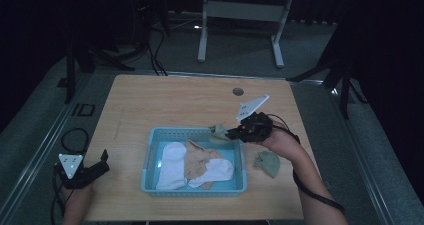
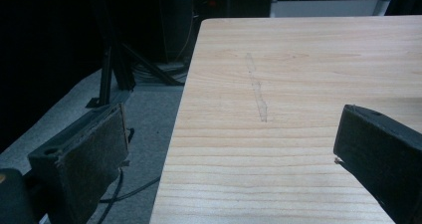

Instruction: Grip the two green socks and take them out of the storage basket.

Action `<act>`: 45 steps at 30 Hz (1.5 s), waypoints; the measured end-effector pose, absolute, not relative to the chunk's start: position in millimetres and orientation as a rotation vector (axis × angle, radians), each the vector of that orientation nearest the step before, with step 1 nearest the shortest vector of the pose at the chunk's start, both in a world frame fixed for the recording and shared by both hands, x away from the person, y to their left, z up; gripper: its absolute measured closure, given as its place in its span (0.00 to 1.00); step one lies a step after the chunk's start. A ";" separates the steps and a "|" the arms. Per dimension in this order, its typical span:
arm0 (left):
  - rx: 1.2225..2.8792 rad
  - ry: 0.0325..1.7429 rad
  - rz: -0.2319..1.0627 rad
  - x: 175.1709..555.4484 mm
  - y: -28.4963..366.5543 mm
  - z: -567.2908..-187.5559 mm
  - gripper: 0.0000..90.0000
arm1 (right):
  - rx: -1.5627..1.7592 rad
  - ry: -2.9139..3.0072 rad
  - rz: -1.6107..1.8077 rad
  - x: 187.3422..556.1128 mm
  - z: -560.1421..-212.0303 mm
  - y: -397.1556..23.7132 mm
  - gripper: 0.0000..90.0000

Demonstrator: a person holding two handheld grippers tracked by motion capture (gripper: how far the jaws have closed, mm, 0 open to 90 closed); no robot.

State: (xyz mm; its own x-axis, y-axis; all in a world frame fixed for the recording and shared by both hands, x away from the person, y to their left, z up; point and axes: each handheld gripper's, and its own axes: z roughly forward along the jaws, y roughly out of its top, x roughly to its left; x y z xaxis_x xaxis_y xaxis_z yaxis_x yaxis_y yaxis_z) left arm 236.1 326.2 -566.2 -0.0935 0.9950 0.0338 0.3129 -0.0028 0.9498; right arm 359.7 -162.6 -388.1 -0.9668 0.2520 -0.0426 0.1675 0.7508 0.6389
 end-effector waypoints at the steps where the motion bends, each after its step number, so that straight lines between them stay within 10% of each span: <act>1: 1.408 1.508 1.130 236.0 326.2 -566.1 0.00 | 0.354 2.808 1.025 359.9 -385.7 -167.0 0.96; 20: 1.409 1.509 1.130 236.0 326.0 -566.1 0.00 | 0.627 2.629 1.106 373.8 -381.1 -241.8 0.96; 45: 1.407 1.511 1.133 235.9 325.8 -566.1 0.00 | 1.038 2.533 1.068 401.3 -465.7 -300.0 0.96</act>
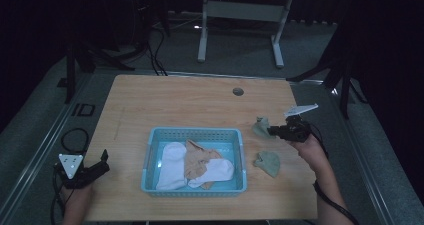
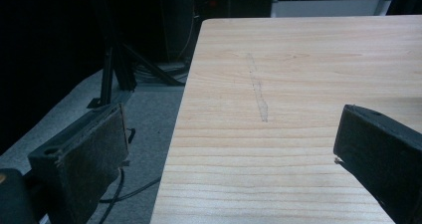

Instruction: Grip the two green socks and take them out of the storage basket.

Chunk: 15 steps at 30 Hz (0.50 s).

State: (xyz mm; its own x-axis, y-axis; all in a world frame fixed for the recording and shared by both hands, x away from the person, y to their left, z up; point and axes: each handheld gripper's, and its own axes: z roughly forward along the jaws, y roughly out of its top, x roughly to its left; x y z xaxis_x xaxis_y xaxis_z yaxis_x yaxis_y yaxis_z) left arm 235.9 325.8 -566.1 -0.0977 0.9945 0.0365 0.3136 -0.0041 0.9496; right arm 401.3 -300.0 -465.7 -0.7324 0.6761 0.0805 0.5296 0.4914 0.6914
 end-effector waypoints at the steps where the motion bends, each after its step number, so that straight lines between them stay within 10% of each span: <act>1: 1.407 1.510 1.134 235.8 325.8 -566.1 0.00 | 1.056 2.527 1.056 402.8 -470.0 -301.2 0.96; 15: 1.408 1.512 1.131 236.0 326.1 -566.1 0.00 | 1.186 2.536 0.915 412.5 -508.9 -309.3 0.94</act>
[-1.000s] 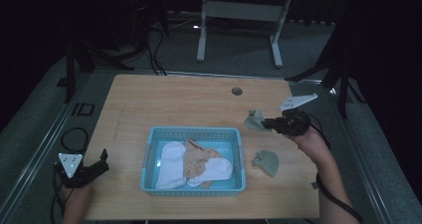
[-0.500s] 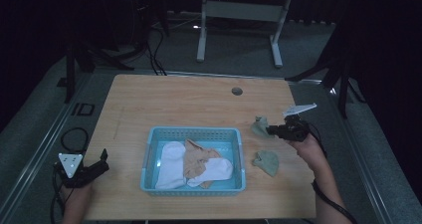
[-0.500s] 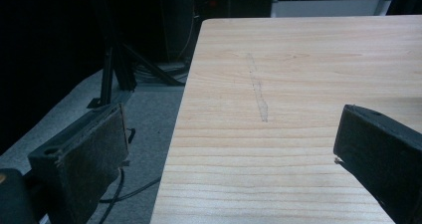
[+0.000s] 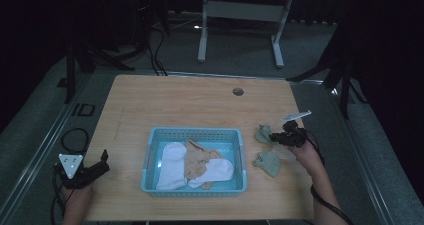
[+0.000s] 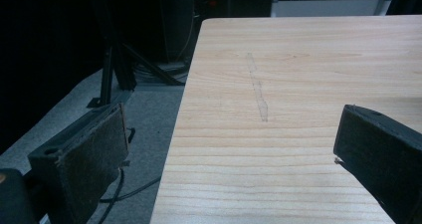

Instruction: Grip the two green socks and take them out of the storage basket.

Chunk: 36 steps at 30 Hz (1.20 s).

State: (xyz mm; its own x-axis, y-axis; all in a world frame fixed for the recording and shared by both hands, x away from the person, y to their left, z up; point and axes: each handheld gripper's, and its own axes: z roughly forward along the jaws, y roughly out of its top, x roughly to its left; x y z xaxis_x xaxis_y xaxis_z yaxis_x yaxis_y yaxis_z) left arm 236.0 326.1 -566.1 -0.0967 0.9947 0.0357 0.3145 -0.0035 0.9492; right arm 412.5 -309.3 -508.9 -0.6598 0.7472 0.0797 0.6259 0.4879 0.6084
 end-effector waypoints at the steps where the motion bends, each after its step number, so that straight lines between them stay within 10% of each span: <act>1: 1.408 1.512 1.131 236.0 326.0 -566.1 0.00 | 1.182 2.533 0.909 412.2 -508.6 -309.8 0.91; 11: 1.407 1.512 1.131 236.1 326.0 -566.1 0.00 | 1.222 2.391 0.866 405.3 -498.6 -324.5 0.34; 18: 1.408 1.512 1.132 236.1 325.8 -566.1 0.00 | 1.281 2.269 0.958 397.1 -495.4 -344.5 0.15; 36: 1.408 1.511 1.133 236.1 325.8 -566.1 0.00 | 1.404 2.028 0.986 366.2 -528.5 -387.5 0.12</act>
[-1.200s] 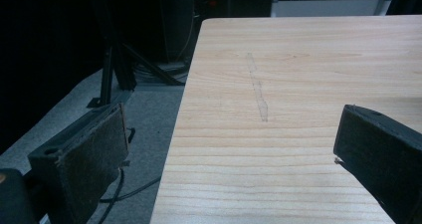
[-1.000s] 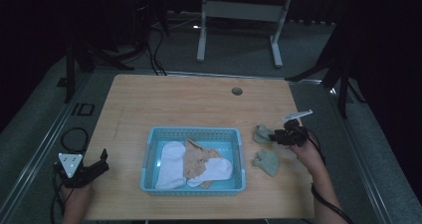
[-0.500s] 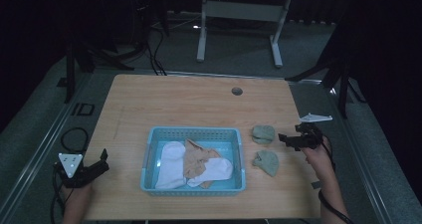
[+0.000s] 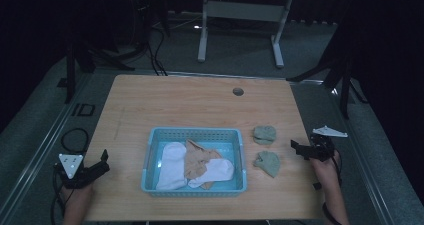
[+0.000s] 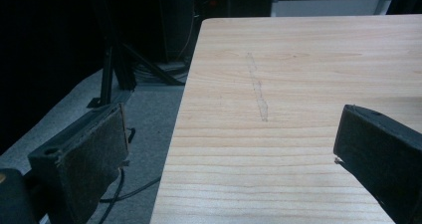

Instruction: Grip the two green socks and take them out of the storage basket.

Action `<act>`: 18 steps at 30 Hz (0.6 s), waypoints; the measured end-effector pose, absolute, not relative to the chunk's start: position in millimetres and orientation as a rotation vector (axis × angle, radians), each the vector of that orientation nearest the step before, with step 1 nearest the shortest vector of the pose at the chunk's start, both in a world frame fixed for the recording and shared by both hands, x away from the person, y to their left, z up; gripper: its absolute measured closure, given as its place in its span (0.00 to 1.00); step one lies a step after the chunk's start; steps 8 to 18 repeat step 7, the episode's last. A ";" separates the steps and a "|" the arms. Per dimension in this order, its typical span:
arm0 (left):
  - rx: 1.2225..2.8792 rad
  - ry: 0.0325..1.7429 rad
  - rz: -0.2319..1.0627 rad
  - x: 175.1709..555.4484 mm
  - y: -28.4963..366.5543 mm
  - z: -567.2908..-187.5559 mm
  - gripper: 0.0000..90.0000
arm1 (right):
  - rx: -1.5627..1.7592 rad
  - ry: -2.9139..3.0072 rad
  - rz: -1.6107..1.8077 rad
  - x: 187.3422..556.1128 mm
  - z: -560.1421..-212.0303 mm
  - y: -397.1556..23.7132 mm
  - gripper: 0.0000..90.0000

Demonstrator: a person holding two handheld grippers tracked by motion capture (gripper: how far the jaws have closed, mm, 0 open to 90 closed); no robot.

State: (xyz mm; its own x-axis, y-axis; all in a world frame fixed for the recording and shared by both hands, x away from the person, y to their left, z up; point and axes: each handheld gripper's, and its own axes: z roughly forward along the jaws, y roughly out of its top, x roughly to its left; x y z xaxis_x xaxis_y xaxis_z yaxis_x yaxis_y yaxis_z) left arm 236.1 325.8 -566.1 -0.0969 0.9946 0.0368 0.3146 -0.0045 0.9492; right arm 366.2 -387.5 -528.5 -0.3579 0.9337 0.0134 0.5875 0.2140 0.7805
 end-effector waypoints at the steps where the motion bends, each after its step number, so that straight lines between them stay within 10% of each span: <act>1: 1.409 1.511 1.133 236.1 325.7 -566.1 0.00 | 1.410 2.019 0.981 364.8 -530.5 -388.9 0.12; 18: 1.410 1.513 1.132 236.3 325.6 -566.1 0.00 | 1.462 1.950 0.982 354.7 -541.8 -399.5 0.12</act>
